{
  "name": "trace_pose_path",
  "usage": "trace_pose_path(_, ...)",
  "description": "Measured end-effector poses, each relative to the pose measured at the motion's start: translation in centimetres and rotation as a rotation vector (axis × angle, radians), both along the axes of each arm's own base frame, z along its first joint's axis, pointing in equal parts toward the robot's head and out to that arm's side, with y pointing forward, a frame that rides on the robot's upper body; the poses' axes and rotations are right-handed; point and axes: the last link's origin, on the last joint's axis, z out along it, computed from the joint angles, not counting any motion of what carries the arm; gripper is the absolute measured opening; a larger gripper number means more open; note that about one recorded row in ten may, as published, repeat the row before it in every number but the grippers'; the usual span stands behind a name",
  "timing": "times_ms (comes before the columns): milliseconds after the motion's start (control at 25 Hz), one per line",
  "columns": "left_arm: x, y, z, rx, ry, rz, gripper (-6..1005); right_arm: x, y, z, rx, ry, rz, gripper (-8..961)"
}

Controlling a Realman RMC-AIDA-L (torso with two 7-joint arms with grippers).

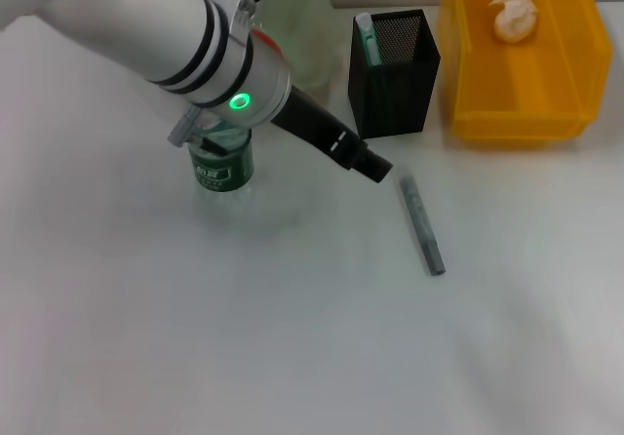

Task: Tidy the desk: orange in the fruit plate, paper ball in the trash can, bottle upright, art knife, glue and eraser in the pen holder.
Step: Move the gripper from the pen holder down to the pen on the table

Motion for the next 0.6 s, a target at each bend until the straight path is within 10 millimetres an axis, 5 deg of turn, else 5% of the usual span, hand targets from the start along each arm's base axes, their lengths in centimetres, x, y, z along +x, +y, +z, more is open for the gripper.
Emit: trace_pose_path(600, -0.2, -1.3, -1.0, -0.029, -0.180, -0.107, 844, -0.3, 1.9, -1.2, -0.046, -0.051, -0.082, 712)
